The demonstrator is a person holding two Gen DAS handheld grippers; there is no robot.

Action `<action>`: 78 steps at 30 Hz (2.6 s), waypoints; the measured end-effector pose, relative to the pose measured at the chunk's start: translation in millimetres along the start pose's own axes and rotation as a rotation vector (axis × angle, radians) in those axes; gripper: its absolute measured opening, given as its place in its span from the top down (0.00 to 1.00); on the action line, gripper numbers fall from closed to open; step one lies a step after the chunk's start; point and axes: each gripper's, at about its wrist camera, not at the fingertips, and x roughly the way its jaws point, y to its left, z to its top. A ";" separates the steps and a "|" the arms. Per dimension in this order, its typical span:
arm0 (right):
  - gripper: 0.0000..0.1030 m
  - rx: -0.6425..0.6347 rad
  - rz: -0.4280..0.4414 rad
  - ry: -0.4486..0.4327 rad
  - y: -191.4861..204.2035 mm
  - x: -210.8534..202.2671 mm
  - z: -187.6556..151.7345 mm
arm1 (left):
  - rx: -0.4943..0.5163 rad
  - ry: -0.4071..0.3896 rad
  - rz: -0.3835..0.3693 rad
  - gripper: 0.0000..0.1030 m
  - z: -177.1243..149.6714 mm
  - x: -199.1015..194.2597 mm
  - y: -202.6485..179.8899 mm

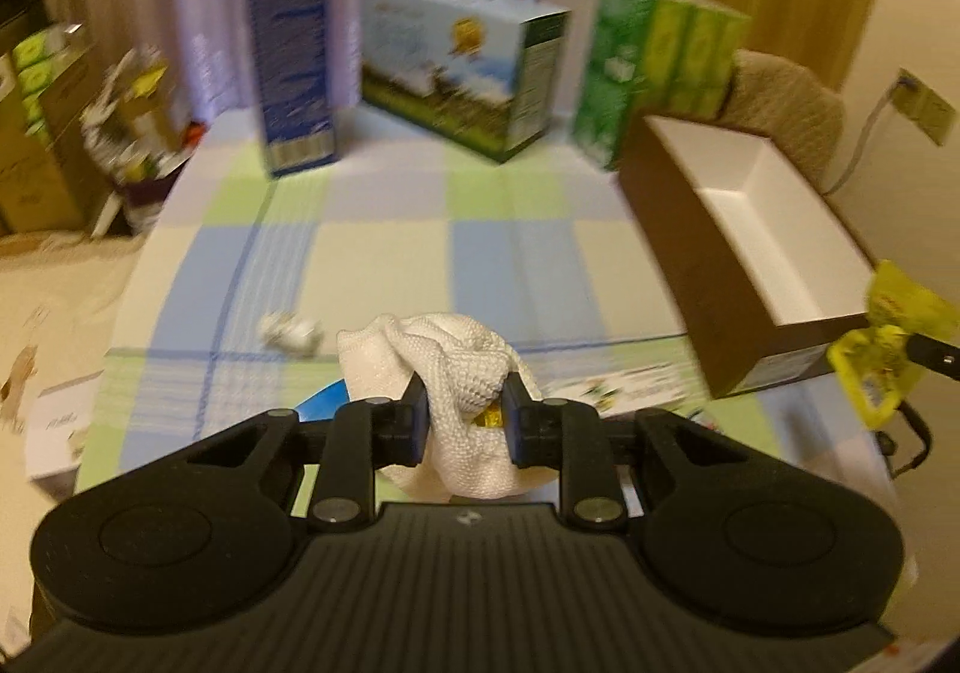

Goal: Organize objects
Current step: 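Carry the white sock in the left tool over the open box, then release the sock with the left tool while the right tool drops the snack bag in the box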

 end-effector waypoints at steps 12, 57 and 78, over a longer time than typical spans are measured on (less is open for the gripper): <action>1.00 -0.032 0.002 -0.068 -32.0 -6.0 40.8 | 0.120 -0.057 -0.164 0.80 46.7 24.9 -107.0; 1.00 -0.137 -0.096 0.121 -146.0 116.1 84.8 | 0.249 0.198 -0.187 0.63 88.8 215.1 -274.5; 0.42 -0.180 -0.073 0.128 -139.4 117.6 83.0 | 0.241 0.191 -0.175 0.38 94.2 205.5 -265.6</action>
